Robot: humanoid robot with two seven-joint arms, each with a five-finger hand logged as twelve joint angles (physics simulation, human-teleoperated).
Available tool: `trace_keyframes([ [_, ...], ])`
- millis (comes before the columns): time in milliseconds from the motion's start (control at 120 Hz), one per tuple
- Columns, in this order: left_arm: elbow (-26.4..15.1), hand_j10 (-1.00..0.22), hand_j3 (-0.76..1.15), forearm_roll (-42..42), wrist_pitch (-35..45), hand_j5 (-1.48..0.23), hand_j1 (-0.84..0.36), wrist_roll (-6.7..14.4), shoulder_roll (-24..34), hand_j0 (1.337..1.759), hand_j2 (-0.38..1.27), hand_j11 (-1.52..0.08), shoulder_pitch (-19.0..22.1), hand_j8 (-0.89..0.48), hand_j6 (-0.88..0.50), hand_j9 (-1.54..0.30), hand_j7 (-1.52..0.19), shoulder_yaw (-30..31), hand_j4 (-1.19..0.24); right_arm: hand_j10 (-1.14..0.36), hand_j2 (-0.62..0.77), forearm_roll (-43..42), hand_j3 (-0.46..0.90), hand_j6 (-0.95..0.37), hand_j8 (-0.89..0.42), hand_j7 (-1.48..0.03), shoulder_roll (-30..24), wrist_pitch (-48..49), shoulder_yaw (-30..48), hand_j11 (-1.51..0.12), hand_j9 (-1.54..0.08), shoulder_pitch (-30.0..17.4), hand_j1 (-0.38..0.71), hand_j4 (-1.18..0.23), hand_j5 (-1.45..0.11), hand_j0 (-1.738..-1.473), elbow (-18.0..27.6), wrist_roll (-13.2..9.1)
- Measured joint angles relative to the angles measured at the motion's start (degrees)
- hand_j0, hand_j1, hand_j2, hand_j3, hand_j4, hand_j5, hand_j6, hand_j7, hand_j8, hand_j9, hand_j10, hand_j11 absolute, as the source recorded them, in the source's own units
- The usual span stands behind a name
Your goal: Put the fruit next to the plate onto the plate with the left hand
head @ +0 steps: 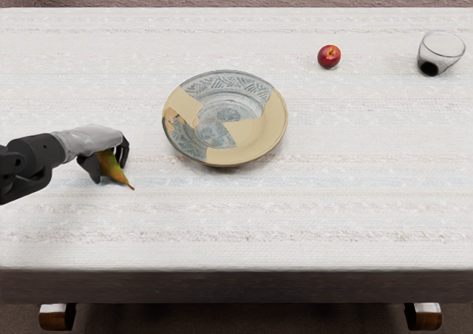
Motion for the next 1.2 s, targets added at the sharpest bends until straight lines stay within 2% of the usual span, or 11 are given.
trace_keyframes([
  [92,-0.1,-0.57,-0.05,-1.0,-0.1,-1.00,-0.22,-0.1,0.1,1.654,0.34,-1.04,-0.4,-0.46,-0.59,-1.02,-1.01,-0.2,-0.75,-0.02,0.00,0.0,0.00,-0.02,-0.02,-0.03,0.0,0.0,0.0,-0.03,-0.03,0.0,-0.32,-0.02,-0.03,-1.658,0.0,0.0],
  [167,-0.3,-0.56,-0.03,-1.8,-0.2,-1.02,-0.25,-0.1,0.4,1.654,0.44,-1.05,-1.3,-0.44,-0.58,-1.03,-1.02,-0.3,-0.74,-0.02,0.00,0.0,0.00,-0.02,-0.02,-0.03,0.0,0.0,0.0,-0.03,-0.03,0.0,-0.32,-0.02,-0.03,-1.658,0.0,0.0],
  [317,-0.9,-0.57,-0.02,-4.4,-0.3,-1.03,-0.22,-0.2,0.7,1.653,0.36,-1.06,-3.4,-0.45,-0.57,-1.04,-1.04,-0.4,-0.74,-0.02,0.00,0.0,0.00,-0.02,-0.02,-0.03,0.0,0.0,0.0,-0.03,-0.03,0.0,-0.32,-0.02,-0.03,-1.658,0.0,0.0],
  [433,-1.2,-0.58,-0.01,-7.1,-1.2,-1.04,-0.20,-0.2,1.4,1.653,0.32,-1.06,-7.4,-0.45,-0.57,-1.04,-1.05,-0.4,-0.75,-0.02,0.00,0.0,0.00,-0.02,-0.02,-0.03,0.0,0.0,0.0,-0.03,-0.03,0.0,-0.32,-0.02,-0.03,-1.658,0.0,0.0],
  [583,-1.6,-0.56,0.00,-11.4,-3.9,-1.05,-0.24,-0.2,1.5,1.653,0.43,-1.06,-11.7,-0.43,-0.55,-1.03,-1.06,-0.4,-0.75,-0.02,0.00,0.0,0.00,-0.02,-0.02,-0.03,0.0,0.0,0.0,-0.03,-0.03,0.0,-0.32,-0.02,-0.03,-1.658,0.0,0.0],
  [692,-1.9,-0.56,0.00,-14.4,-6.5,-1.05,-0.23,-0.2,1.9,1.653,0.36,-1.06,-14.6,-0.45,-0.56,-1.03,-1.06,-0.4,-0.76,-0.02,0.00,0.0,0.00,-0.02,-0.02,-0.03,0.0,0.0,0.0,-0.03,-0.03,0.0,-0.32,-0.02,-0.03,-1.658,0.0,0.0],
  [775,-2.4,-0.56,0.00,-17.4,-8.6,-1.06,-0.25,-0.2,2.0,1.653,0.45,-1.06,-17.3,-0.44,-0.55,-1.03,-1.06,-0.5,-0.77,-0.02,0.00,0.0,0.00,-0.02,-0.02,-0.03,0.0,0.0,0.0,-0.03,-0.03,0.0,-0.32,-0.02,-0.03,-1.658,0.0,0.0],
  [850,-2.6,-0.55,0.00,-20.5,-10.6,-1.05,-0.24,-0.2,1.2,1.653,0.37,-1.06,-19.1,-0.44,-0.55,-1.02,-1.05,-0.6,-0.77,-0.02,0.00,0.0,0.00,-0.02,-0.02,-0.03,0.0,0.0,0.0,-0.03,-0.03,0.0,-0.32,-0.02,-0.03,-1.658,0.0,0.0],
  [883,-2.7,-0.56,0.00,-21.9,-11.5,-1.06,-0.25,-0.2,1.0,1.653,0.44,-1.06,-20.3,-0.44,-0.55,-1.02,-1.05,-0.6,-0.76,-0.02,0.00,0.0,0.00,-0.02,-0.02,-0.03,0.0,0.0,0.0,-0.03,-0.03,0.0,-0.32,-0.02,-0.03,-1.658,0.0,0.0],
  [992,-2.8,-0.55,0.00,-25.7,-13.5,-1.06,-0.26,-0.2,0.0,1.653,0.42,-1.06,-22.1,-0.44,-0.54,-1.02,-1.05,-0.6,-0.76,-0.02,0.00,0.0,0.00,-0.02,-0.02,-0.03,0.0,0.0,0.0,-0.03,-0.03,0.0,-0.32,-0.02,-0.03,-1.658,0.0,0.0],
  [1200,-1.1,-0.52,0.00,-31.4,-15.0,-1.07,-0.30,-0.1,-8.0,1.653,0.49,-1.06,-24.0,-0.43,-0.52,-1.02,-1.05,-0.6,-0.75,-0.02,0.00,0.0,0.00,-0.02,-0.02,-0.03,0.0,0.0,0.0,-0.03,-0.03,0.0,-0.32,-0.02,-0.03,-1.658,0.0,0.0],
])
